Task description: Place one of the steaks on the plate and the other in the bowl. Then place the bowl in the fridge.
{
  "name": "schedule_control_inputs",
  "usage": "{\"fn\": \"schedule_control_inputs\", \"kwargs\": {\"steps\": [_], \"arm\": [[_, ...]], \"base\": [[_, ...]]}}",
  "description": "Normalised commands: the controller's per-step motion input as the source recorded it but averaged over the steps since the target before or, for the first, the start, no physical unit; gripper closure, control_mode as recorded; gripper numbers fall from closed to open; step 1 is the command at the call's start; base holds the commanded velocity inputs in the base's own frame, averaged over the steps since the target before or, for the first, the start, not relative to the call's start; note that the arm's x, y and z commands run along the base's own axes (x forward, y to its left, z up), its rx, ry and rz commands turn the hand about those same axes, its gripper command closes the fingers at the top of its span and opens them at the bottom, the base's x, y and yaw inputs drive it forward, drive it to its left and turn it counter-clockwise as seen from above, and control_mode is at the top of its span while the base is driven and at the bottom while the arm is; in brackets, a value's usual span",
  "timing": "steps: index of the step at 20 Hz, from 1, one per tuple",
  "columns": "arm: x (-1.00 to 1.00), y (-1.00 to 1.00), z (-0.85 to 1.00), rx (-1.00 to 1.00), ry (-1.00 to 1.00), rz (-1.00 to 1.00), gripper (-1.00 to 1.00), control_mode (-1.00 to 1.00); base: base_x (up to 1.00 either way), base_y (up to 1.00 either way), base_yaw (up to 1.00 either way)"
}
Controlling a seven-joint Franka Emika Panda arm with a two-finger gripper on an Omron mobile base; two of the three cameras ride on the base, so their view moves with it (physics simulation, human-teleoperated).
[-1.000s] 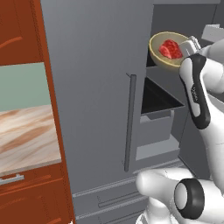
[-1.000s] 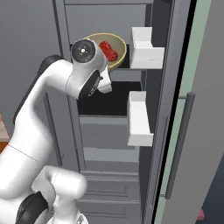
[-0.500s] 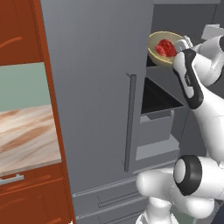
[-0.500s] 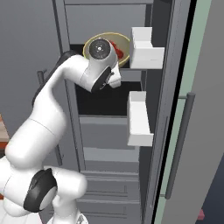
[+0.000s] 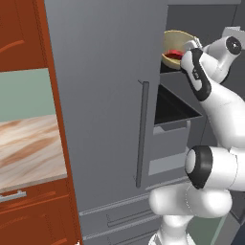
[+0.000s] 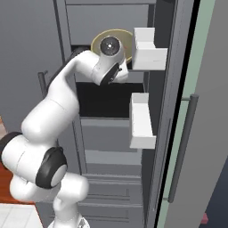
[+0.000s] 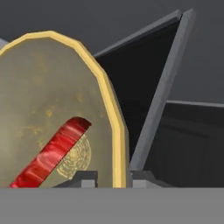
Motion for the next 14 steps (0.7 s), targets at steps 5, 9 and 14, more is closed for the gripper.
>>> {"fn": "schedule_control_inputs", "kwargs": {"steps": [5,9,14], "arm": [[0.61,0.00,0.00,0.00,0.00,0.00,1.00,-1.00],[0.64,0.00,-0.05,0.00,0.00,0.00,1.00,-1.00],[0.62,0.00,-0.09,0.00,0.00,0.00,1.00,-1.00]], "base": [[0.00,0.00,0.00],[0.00,0.00,0.00],[0.00,0.00,0.00]]}}
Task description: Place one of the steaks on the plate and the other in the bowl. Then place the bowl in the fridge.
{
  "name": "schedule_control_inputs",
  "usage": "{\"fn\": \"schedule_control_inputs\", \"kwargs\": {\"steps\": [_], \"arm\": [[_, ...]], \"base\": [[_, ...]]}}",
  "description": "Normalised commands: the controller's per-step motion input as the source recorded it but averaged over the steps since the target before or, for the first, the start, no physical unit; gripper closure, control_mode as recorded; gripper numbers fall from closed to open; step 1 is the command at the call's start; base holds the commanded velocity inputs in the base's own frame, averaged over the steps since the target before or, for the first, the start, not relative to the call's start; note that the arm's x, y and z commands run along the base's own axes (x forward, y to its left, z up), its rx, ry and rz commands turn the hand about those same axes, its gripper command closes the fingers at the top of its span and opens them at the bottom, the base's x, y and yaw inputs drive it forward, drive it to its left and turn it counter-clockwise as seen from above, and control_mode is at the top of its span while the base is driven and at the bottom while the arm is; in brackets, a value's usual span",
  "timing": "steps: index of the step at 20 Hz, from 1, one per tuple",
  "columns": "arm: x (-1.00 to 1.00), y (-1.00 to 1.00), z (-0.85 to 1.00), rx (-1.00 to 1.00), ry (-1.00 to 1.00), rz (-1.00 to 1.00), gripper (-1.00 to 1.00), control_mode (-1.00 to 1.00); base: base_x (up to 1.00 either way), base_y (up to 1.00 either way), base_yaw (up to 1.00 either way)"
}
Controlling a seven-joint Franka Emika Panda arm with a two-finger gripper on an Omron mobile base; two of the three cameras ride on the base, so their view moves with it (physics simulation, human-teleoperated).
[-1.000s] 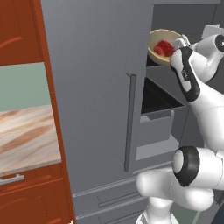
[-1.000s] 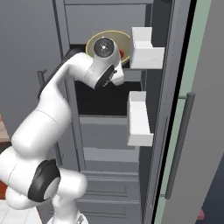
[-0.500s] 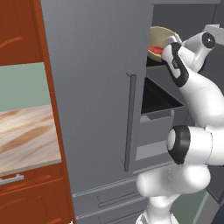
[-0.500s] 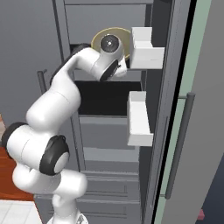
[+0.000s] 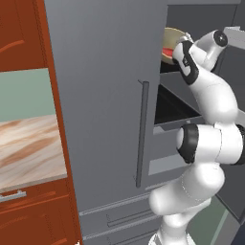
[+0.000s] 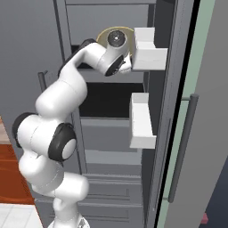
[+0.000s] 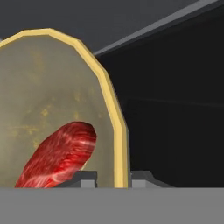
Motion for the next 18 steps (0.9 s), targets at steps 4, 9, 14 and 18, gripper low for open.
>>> {"fn": "schedule_control_inputs", "kwargs": {"steps": [4,9,14,18], "arm": [[0.61,0.00,-0.13,0.00,0.00,0.00,1.00,-1.00],[0.27,0.03,-0.02,-0.01,0.00,0.00,-1.00,-1.00],[0.01,0.00,-0.01,0.00,-0.04,0.00,-1.00,-1.00],[0.00,0.01,-0.01,0.00,-0.10,0.00,-1.00,-1.00]], "base": [[0.00,0.00,0.00],[0.00,0.00,0.00],[0.00,0.00,0.00],[0.00,0.00,0.00]]}}
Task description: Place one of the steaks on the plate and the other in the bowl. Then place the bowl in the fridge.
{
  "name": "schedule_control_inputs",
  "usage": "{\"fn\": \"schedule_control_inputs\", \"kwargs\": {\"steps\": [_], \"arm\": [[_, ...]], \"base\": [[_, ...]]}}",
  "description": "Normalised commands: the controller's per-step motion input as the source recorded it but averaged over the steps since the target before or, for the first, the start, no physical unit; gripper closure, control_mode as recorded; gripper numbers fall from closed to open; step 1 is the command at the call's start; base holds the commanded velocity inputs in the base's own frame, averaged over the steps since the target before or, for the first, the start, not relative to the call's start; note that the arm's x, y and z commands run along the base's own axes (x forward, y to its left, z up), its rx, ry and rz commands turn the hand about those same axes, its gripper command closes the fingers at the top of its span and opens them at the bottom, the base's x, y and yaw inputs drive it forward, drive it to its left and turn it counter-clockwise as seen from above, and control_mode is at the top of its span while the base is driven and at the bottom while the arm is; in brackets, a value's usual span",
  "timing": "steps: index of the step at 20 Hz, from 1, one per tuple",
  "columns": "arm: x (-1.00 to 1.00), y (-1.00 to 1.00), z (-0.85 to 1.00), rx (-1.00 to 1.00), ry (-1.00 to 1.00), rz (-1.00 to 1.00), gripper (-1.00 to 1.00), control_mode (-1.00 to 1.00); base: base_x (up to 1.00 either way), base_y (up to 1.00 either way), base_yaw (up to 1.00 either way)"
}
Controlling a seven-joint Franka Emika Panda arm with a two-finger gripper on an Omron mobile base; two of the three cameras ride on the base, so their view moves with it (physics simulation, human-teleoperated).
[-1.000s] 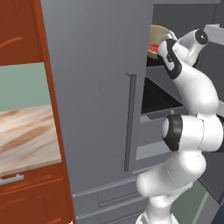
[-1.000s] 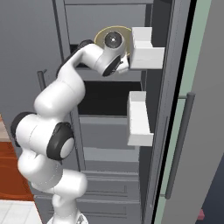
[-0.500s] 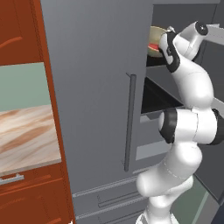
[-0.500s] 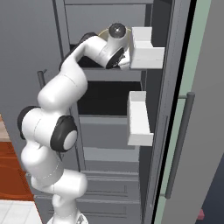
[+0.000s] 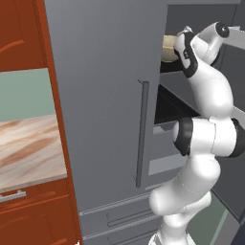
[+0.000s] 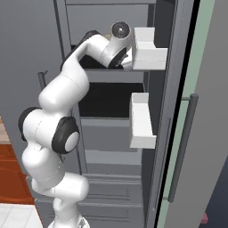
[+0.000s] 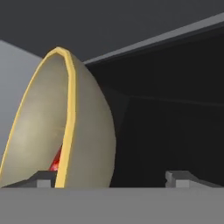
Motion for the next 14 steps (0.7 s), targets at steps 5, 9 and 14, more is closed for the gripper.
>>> {"fn": "schedule_control_inputs", "kwargs": {"steps": [5,9,14], "arm": [[-0.02,0.00,0.00,0.00,-0.17,0.00,-1.00,-1.00],[-0.16,0.12,0.14,-0.02,-0.28,0.00,-1.00,-1.00],[-0.34,0.08,0.21,-0.01,-0.24,0.00,-1.00,-1.00]], "base": [[0.00,0.00,0.00],[0.00,0.00,0.00],[0.00,0.00,0.00]]}}
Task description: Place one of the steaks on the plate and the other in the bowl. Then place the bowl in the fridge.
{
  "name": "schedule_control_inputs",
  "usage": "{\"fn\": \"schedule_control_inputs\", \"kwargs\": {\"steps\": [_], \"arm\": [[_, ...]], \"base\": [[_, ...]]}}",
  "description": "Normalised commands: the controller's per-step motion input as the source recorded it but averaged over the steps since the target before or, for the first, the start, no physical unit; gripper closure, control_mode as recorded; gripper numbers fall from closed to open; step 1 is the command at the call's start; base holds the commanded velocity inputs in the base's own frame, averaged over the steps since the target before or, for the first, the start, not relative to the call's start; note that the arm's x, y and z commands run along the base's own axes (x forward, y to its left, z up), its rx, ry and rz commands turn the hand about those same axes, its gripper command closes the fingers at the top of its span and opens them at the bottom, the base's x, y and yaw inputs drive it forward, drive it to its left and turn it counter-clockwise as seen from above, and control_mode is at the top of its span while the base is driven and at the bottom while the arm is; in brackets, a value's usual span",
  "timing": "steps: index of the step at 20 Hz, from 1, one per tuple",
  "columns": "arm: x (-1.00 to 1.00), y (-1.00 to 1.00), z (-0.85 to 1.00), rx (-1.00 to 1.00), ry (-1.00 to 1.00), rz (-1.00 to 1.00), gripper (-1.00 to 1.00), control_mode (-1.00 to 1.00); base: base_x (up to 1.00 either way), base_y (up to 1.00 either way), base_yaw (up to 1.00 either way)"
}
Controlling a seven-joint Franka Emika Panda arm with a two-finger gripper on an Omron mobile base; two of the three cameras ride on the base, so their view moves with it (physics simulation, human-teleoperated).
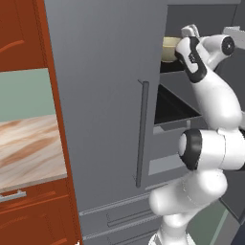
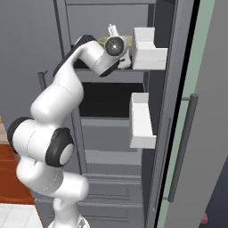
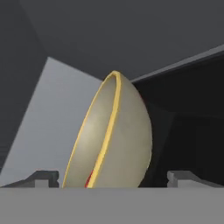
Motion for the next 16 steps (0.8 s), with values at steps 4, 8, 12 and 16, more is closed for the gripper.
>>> {"fn": "schedule_control_inputs", "kwargs": {"steps": [4,8,12,16], "arm": [[-0.67,0.00,0.31,0.00,-0.16,0.00,-1.00,-1.00],[-0.89,0.02,0.48,0.00,-0.03,0.00,-1.00,-1.00],[-1.00,0.28,0.41,0.00,0.00,0.00,-1.00,-1.00],[-1.00,0.28,0.30,0.00,0.05,0.00,-1.00,-1.00]], "base": [[0.00,0.00,0.00],[0.00,0.00,0.00],[0.00,0.00,0.00],[0.00,0.00,0.00]]}}
